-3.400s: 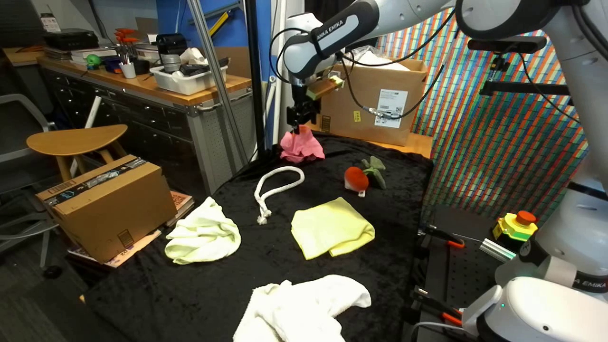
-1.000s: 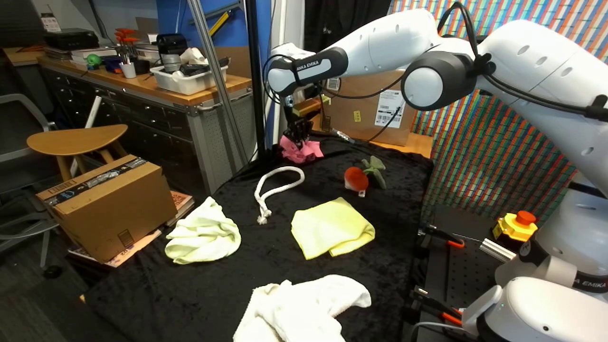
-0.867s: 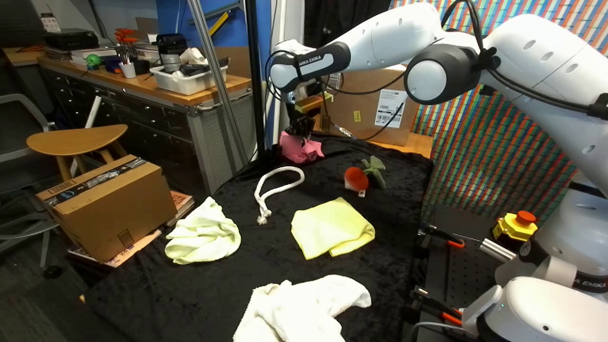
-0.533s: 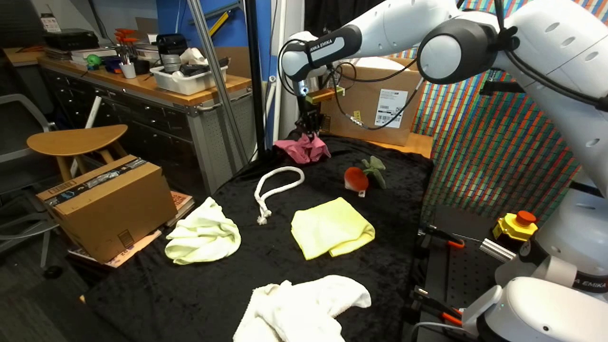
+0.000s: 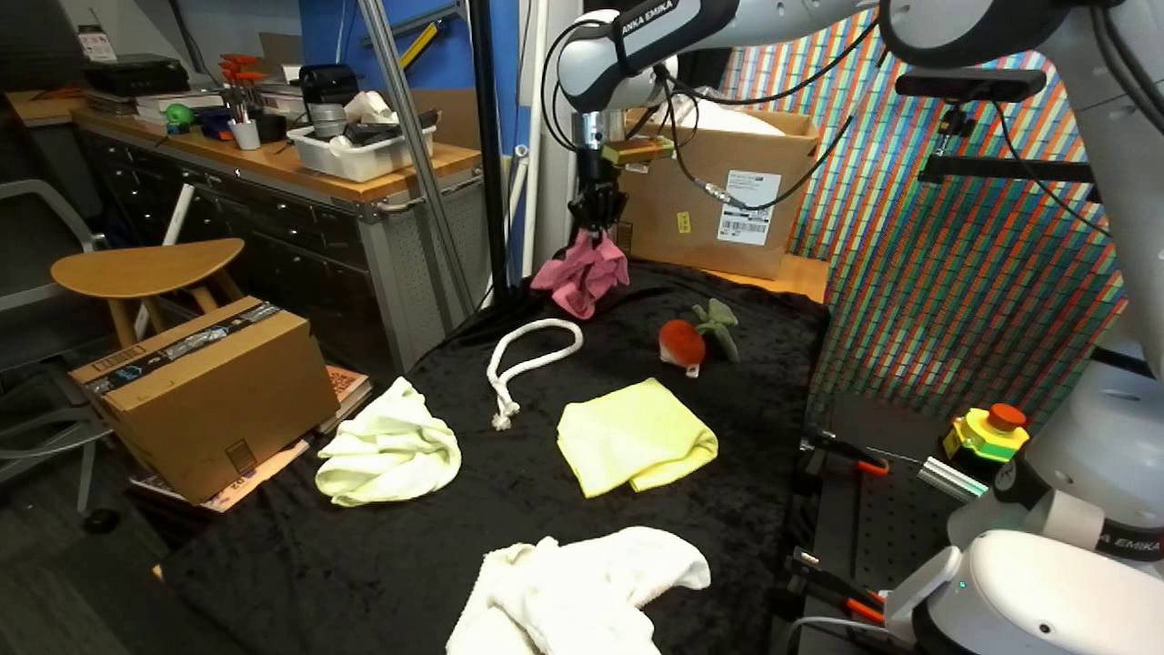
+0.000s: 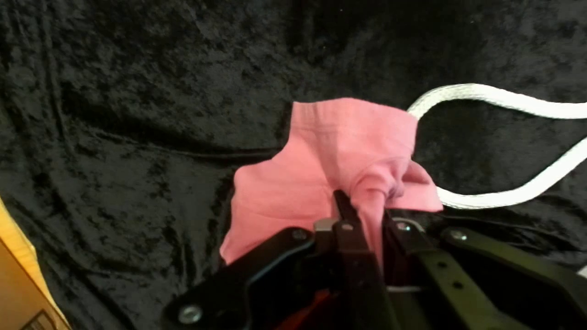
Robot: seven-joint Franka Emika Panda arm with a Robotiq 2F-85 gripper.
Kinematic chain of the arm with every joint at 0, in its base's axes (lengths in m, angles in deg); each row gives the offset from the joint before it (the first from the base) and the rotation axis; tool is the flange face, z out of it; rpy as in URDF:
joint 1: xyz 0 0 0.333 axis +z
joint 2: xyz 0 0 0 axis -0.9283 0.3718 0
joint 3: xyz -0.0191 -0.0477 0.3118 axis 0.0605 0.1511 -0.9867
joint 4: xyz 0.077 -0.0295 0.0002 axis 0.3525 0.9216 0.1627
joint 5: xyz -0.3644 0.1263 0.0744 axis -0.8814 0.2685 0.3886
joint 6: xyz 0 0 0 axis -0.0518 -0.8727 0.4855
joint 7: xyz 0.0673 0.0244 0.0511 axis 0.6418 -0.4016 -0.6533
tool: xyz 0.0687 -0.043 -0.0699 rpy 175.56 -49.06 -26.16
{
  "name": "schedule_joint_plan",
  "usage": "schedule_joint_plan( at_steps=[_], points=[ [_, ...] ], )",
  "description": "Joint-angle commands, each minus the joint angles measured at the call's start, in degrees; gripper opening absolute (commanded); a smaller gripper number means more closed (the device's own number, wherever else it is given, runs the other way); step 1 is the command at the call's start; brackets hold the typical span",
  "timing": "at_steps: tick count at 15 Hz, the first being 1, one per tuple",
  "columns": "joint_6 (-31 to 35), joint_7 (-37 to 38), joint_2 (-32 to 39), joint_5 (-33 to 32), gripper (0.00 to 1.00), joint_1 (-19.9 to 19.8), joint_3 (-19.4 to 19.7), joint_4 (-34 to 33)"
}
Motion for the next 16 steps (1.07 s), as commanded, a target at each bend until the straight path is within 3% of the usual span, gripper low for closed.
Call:
schedule_joint_plan(
  at_steps=[1, 11, 16],
  points=[
    [7.61, -5.41, -12.34, 0.95, 0.08, 1.66, -1.08, 13.49],
    [11.26, -12.35, -39.88, -1.77, 0.08, 9.42, -2.82, 40.85],
    [10.72, -13.53, -48.77, -4.12, 0.07, 14.0, -4.61, 50.75]
  ],
)
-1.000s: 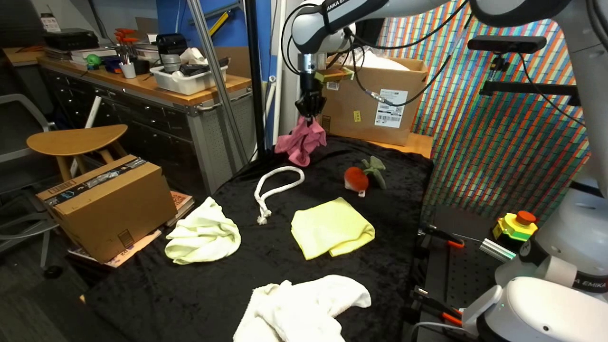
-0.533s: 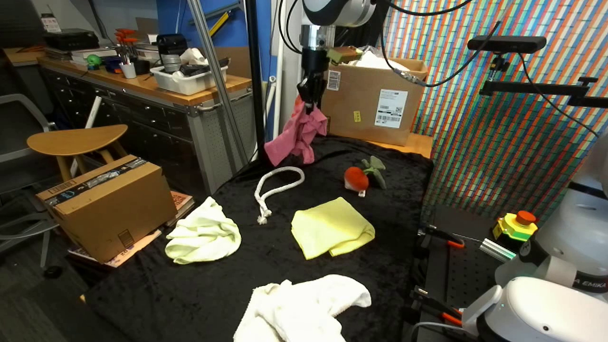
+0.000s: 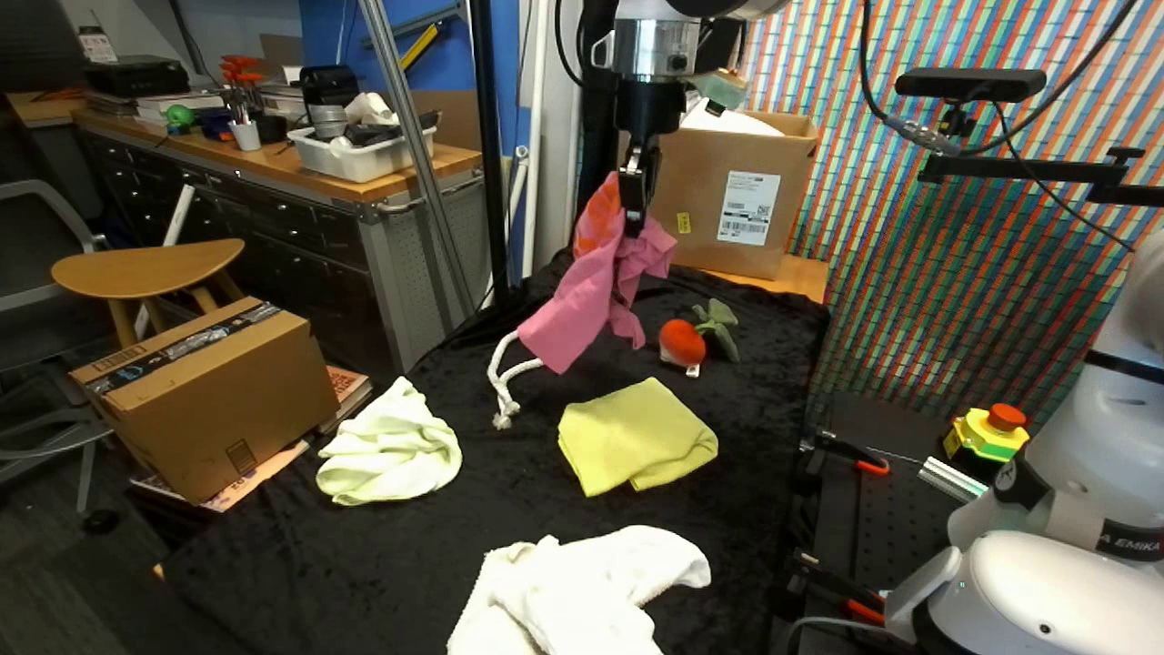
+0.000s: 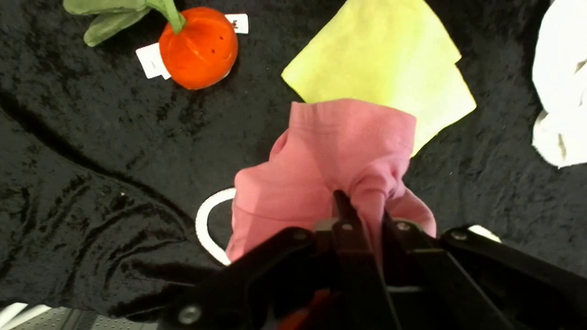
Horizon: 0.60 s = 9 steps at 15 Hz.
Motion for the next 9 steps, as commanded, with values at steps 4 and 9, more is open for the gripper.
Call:
schedule_joint_plan(
  at_steps=[4, 9],
  points=[
    [4.98, 3.56, -6.81, -5.7, 0.07, 4.62, -2.36, 9.61],
    [10.69, 15.81, -2.93, -10.5, 0.07, 4.84, -4.31, 9.15]
  ],
)
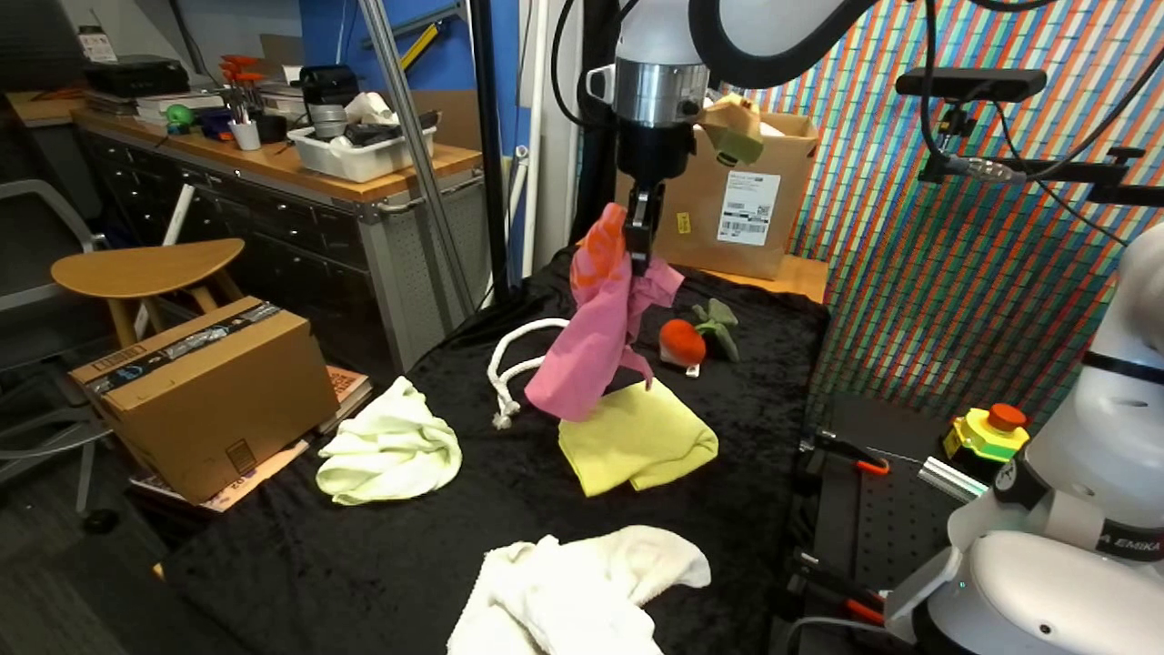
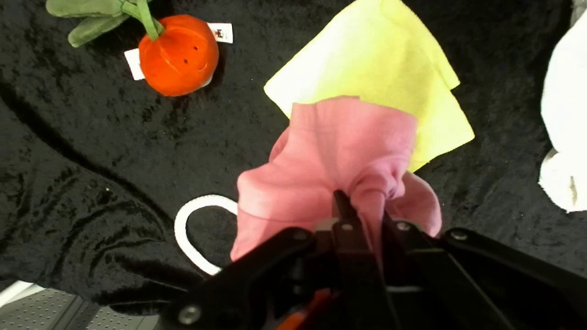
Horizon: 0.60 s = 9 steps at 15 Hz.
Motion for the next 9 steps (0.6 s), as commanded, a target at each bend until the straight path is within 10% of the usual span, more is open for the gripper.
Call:
schedule_joint_plan(
  at_steps=[1, 9],
  points=[
    [4.92, 9.79, 2.67, -4.04, 0.07, -0.1, -0.9, -0.62],
    [8.52, 33.02, 11.1, -12.57, 0.07, -1.19, 0.66, -4.7]
  ],
)
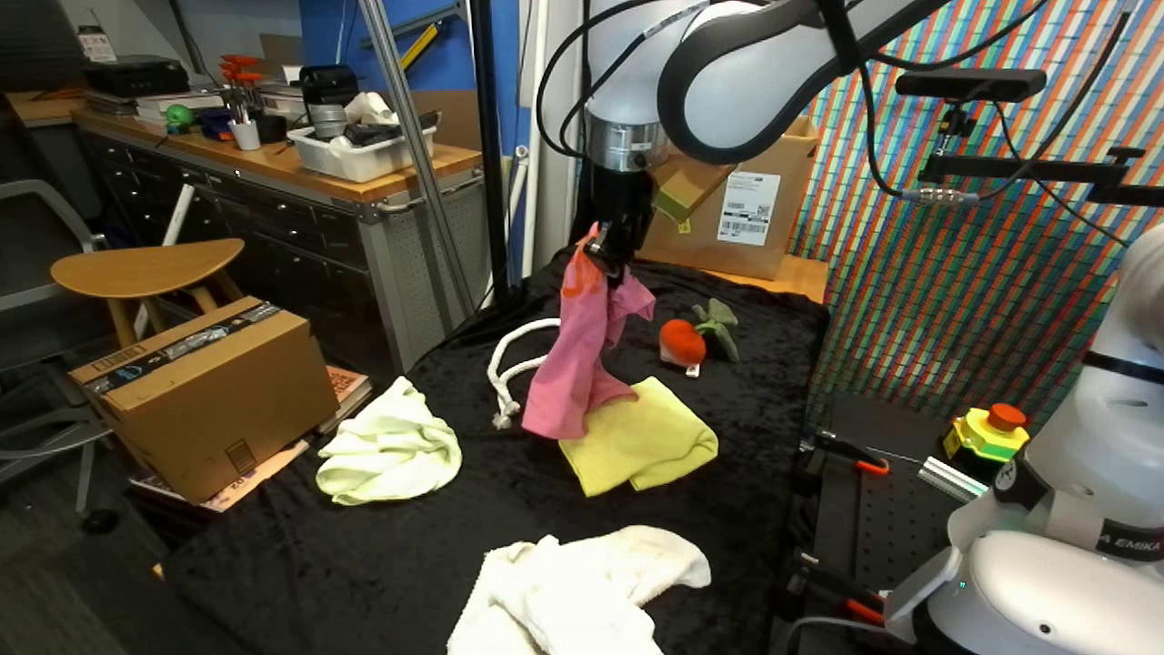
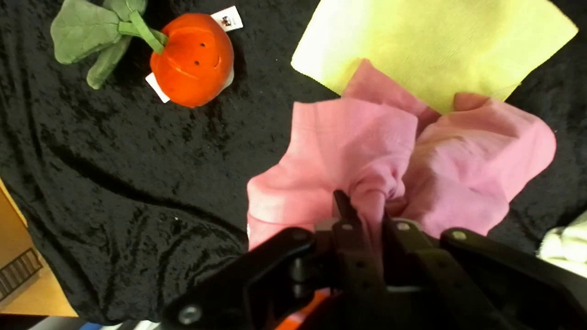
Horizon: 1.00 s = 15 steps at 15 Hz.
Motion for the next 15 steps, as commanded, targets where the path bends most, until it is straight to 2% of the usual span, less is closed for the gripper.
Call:
schedule_joint_plan(
  at_steps=[1, 9, 10, 11, 13, 15],
  points=[
    [0.33, 9.18, 4.12, -2.96, 0.07, -0.1, 0.91, -3.88],
    [-0.74, 14.34, 9.4, -3.22, 0.07, 1.88, 2.11, -7.05],
    [-0.98, 14.21, 9.88, -3.4, 0.11, 2.19, 2.13, -7.25],
    [-1.13, 14.06, 10.28, -3.1, 0.36, 2.44, 2.21, -7.4],
    [-1.36, 13.17, 10.82, -2.49, 0.4, 2.72, 2.44, -7.49],
    [-1.6, 12.58, 10.95, -2.41, 0.53, 2.82, 2.79, -7.1]
  ],
)
